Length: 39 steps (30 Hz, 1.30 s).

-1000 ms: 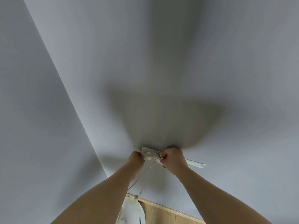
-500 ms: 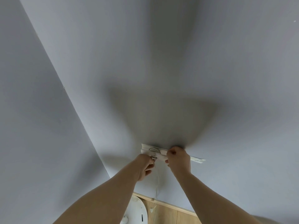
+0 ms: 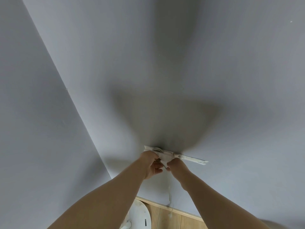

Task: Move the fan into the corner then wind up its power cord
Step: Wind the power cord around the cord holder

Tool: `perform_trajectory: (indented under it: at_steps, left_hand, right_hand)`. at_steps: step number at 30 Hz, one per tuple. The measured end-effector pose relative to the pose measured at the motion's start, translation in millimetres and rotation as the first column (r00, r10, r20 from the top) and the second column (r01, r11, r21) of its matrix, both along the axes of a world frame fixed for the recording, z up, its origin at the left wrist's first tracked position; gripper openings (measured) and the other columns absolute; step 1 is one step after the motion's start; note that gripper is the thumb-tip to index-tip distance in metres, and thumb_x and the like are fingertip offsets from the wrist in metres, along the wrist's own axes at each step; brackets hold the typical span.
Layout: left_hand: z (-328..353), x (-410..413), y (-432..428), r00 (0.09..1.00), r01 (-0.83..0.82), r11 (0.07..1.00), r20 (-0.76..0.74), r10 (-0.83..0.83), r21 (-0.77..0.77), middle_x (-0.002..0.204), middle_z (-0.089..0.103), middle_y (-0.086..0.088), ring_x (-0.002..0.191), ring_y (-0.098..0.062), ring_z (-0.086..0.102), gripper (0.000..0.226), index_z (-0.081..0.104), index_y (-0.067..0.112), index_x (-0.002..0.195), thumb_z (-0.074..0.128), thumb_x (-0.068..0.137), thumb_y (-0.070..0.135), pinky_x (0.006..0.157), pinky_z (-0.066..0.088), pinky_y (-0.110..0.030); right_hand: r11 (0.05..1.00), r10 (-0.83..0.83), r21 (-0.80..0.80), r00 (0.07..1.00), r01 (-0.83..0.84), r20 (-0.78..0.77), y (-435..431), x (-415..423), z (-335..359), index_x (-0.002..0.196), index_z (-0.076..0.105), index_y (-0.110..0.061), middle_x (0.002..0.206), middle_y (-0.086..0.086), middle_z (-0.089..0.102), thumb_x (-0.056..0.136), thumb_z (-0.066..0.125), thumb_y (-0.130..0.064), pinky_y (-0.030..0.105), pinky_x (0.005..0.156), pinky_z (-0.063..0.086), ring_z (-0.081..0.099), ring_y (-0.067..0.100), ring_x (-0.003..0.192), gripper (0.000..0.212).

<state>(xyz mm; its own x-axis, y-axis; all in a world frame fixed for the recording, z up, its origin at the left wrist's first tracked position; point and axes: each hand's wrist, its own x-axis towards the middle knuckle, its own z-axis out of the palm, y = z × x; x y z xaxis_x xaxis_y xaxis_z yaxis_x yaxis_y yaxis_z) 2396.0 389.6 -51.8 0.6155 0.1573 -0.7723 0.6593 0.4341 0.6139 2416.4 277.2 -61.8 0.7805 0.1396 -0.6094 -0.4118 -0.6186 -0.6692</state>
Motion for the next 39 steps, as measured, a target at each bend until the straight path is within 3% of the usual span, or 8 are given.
perform_trajectory:
  at_steps: [4,8,11,17,22,29,34,39]
  left_hand:
    - [-0.3,-2.2,1.3,0.999,-0.027,0.999,0.02,0.028,-0.042,0.102,0.061,-0.02,0.09,-0.03,0.06,0.023,0.053,-0.001,0.108,0.033,0.098,0.003,0.085,0.047,-0.039]
    - [0.6,-3.7,0.5,0.998,-0.06,0.996,0.033,0.062,-0.068,0.083,0.058,-0.016,0.072,-0.025,0.058,0.021,0.052,0.0,0.09,0.033,0.098,0.003,0.087,0.046,-0.04]
    - [-0.4,-3.4,2.2,0.998,-0.055,0.996,0.04,0.058,-0.073,0.085,0.058,-0.018,0.073,-0.026,0.058,0.02,0.051,0.001,0.088,0.035,0.098,0.003,0.086,0.047,-0.04]
    - [2.6,-1.1,0.8,0.998,-0.047,0.996,0.042,0.05,-0.073,0.083,0.058,-0.019,0.074,-0.029,0.059,0.006,0.052,-0.001,0.093,0.05,0.094,0.004,0.071,0.052,-0.038]
    - [4.7,1.5,3.4,0.998,0.058,0.993,0.012,-0.06,0.102,0.084,0.062,-0.012,0.092,-0.027,0.062,0.021,0.053,0.007,0.082,0.051,0.097,0.022,0.09,0.05,-0.04]
    - [3.5,2.8,14.5,0.99,0.135,0.978,0.012,-0.138,0.159,0.102,0.064,-0.011,0.094,-0.021,0.062,0.028,0.056,0.006,0.115,0.05,0.098,0.027,0.097,0.047,-0.039]
    - [2.1,1.0,15.9,0.988,0.153,0.974,0.003,-0.156,0.168,0.083,0.064,-0.004,0.075,-0.013,0.061,0.019,0.058,0.011,0.086,0.049,0.097,0.024,0.098,0.045,-0.038]
    - [4.6,0.5,12.2,0.988,0.153,0.96,-0.001,-0.157,0.234,0.104,0.061,-0.01,0.085,-0.019,0.061,0.025,0.053,0.009,0.11,0.047,0.098,0.03,0.073,0.05,-0.031]
  right_hand:
    - [0.983,0.172,-0.045,0.978,-0.178,-0.118,-2.4,-7.9,1.7,0.137,0.042,-0.01,0.098,0.008,0.059,0.099,0.034,-0.008,0.029,0.094,0.039,0.053,0.019,0.097,0.039]
    - [0.968,0.232,-0.076,0.969,-0.238,-0.08,-6.9,-6.7,-0.9,0.15,0.021,-0.023,0.146,0.012,0.039,0.098,0.032,-0.005,0.033,0.101,0.036,0.043,0.025,0.126,0.056]
    - [0.949,0.306,-0.053,0.946,-0.312,-0.106,-4.2,-4.7,-4.3,0.151,0.021,-0.026,0.153,0.009,0.031,0.096,0.033,-0.003,0.036,0.11,0.031,0.033,0.028,0.139,0.06]
    - [0.976,0.21,-0.03,0.972,-0.214,-0.106,1.9,1.0,-11.4,0.104,0.053,-0.006,0.083,0.007,0.059,0.096,0.038,-0.011,0.026,0.081,0.046,0.053,0.014,0.074,0.018]
    - [0.956,0.197,-0.189,0.969,-0.223,-0.149,-8.2,1.3,-8.4,0.066,0.047,-0.011,0.059,0.002,0.045,0.097,0.037,-0.045,0.023,0.06,0.039,0.045,0.014,0.048,0.047]
    - [0.895,0.225,-0.383,0.973,-0.229,-0.057,-16.8,9.2,-5.3,0.075,0.05,-0.014,0.067,-0.002,0.048,0.092,0.041,-0.047,0.03,0.082,0.05,0.052,0.018,0.07,0.038]
    - [0.853,0.242,-0.492,0.967,-0.176,0.073,-37.3,6.3,-3.6,0.118,0.058,-0.013,0.086,-0.001,0.061,0.097,0.034,-0.044,0.027,0.074,0.041,0.06,0.021,0.09,0.044]
    - [0.788,0.267,-0.612,0.935,-0.073,0.233,-39.0,2.9,9.0,0.118,0.059,-0.015,0.113,0.001,0.068,0.099,0.034,-0.043,0.028,0.078,0.043,0.064,0.022,0.109,0.042]
